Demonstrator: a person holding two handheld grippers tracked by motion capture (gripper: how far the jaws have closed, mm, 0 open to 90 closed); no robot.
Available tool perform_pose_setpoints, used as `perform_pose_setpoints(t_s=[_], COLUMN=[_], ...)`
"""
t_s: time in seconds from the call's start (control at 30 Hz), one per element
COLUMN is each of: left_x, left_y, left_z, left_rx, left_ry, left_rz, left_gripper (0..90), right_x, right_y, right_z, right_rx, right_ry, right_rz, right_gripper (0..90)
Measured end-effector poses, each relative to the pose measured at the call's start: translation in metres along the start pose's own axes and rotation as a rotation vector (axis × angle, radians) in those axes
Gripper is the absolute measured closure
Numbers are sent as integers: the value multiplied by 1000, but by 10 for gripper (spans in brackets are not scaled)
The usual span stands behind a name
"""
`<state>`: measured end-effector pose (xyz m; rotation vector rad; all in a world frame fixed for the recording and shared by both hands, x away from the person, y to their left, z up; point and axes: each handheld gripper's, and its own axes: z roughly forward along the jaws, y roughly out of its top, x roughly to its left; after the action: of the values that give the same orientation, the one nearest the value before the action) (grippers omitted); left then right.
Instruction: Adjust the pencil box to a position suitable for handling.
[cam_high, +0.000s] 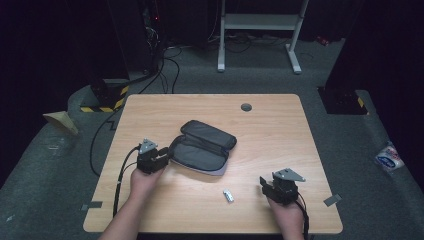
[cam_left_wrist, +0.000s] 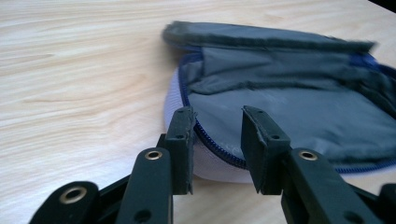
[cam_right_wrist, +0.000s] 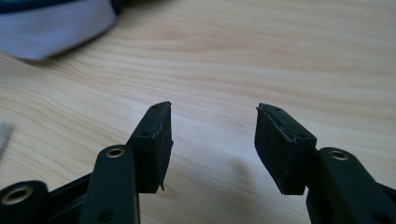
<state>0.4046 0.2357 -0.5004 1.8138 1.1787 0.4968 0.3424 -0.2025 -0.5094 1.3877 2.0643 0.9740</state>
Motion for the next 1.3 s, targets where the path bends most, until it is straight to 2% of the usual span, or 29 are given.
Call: perform_pose_setpoints(t_s=[0.07, 0.1, 0.17, 0.2, 0.27, 0.37, 0.47, 0.6, 0.7, 0.77, 1.0, 1.1, 1.23, 1.3], left_x=[-3, -9, -15, -15, -21, -23, -24, -22, -25, -29, -42, -48, -53, -56], left_y=[-1, -4, -6, -6, -11, -14, -15, -16, -16, -18, -16, -15, -15, -15], left_z=[0, -1, -2, -2, -5, -7, -8, -10, -10, -6, 1, 5, 11, 14], left_rx=[1, 1, 10, 10, -6, -18, -19, -33, -29, -25, -25, -22, -17, -22], left_ry=[-13, -38, -71, -71, -97, -105, -100, -112, -113, -114, -125, -148, -159, -172], left_rz=[9, 24, 52, 52, 64, 73, 108, 80, 87, 93, 118, 125, 137, 142], left_gripper=[635, 630, 618, 612, 600, 581, 611, 619, 620, 627, 623, 623, 624, 624], right_x=[7, 10, 13, 14, 15, 14, 17, 25, 30, 37, 42, 41, 40, 38], right_y=[5, 8, 11, 12, 13, 15, 21, 33, 38, 45, 57, 57, 56, 56], right_z=[0, 1, 2, 3, 6, 10, 14, 18, 19, 22, 37, 45, 51, 52], right_rx=[-12, -19, -21, -21, -14, -9, -28, -59, -76, -96, -82, -75, -55, -43], right_ry=[3, 8, 9, 7, 7, 7, 11, 26, 43, 75, 124, 144, 137, 128], right_rz=[-15, -20, -30, -31, -25, 0, 14, 2, -4, 1, 25, 50, 31, 41], right_gripper=[459, 459, 458, 457, 457, 456, 450, 450, 450, 451, 480, 501, 539, 561])
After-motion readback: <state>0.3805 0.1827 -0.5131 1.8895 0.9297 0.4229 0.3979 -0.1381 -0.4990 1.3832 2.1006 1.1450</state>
